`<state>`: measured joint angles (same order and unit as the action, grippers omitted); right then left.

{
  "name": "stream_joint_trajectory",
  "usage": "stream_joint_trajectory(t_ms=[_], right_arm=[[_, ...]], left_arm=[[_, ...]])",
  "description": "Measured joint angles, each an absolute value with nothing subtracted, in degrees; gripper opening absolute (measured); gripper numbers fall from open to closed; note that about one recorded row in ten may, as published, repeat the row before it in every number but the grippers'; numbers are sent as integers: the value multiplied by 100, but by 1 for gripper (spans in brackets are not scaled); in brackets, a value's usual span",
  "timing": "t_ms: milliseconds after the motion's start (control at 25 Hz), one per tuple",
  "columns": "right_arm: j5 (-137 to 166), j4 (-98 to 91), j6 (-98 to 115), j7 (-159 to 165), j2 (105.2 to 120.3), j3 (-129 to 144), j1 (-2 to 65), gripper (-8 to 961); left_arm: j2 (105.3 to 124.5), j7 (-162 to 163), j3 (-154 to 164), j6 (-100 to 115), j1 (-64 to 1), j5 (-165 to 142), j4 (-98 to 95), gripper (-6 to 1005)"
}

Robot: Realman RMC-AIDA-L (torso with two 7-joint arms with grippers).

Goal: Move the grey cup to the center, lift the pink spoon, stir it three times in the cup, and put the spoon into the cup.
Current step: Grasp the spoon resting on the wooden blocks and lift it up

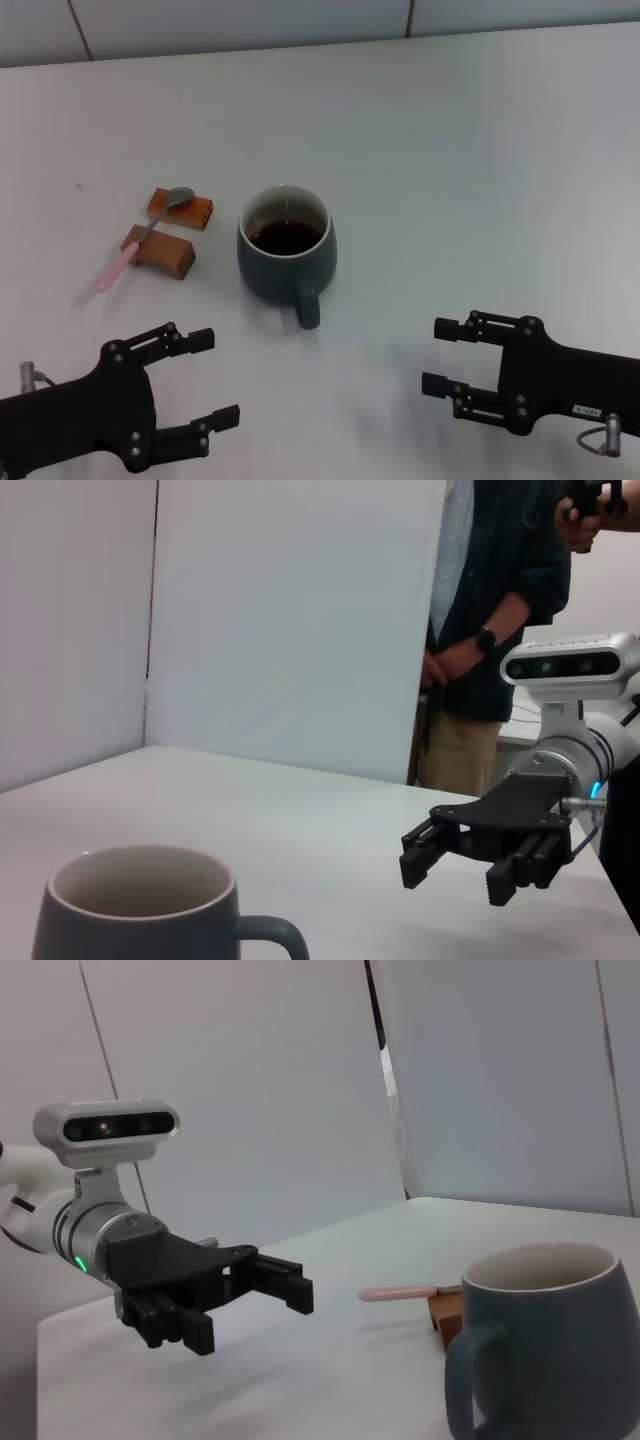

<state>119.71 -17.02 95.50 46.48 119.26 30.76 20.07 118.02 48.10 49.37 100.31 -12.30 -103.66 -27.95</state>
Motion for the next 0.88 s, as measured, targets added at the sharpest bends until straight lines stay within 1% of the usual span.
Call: stream_joint_trajectory(t_ms=[200,480,640,880], right_arm=[[11971,-1696,9542,4645,11926,3076,2024,653],[11971,-1696,9536,4647,11926,3076,2030,653],[11971,-1698,9545,4651,11914,3076,2037,653],[11971,-1718,9569,4673,11910,3076,2039,653]], left_arm=[[11814,5309,4491,10220,-1230,-9971,-2597,813],[11821,6979,2751,10748,-1137,-9140,-1878,813],[11816,8607,1896,10616,-1026,-9097,-1785,813],[11816,10004,1661,10151,-867,-9096,-1699,813]])
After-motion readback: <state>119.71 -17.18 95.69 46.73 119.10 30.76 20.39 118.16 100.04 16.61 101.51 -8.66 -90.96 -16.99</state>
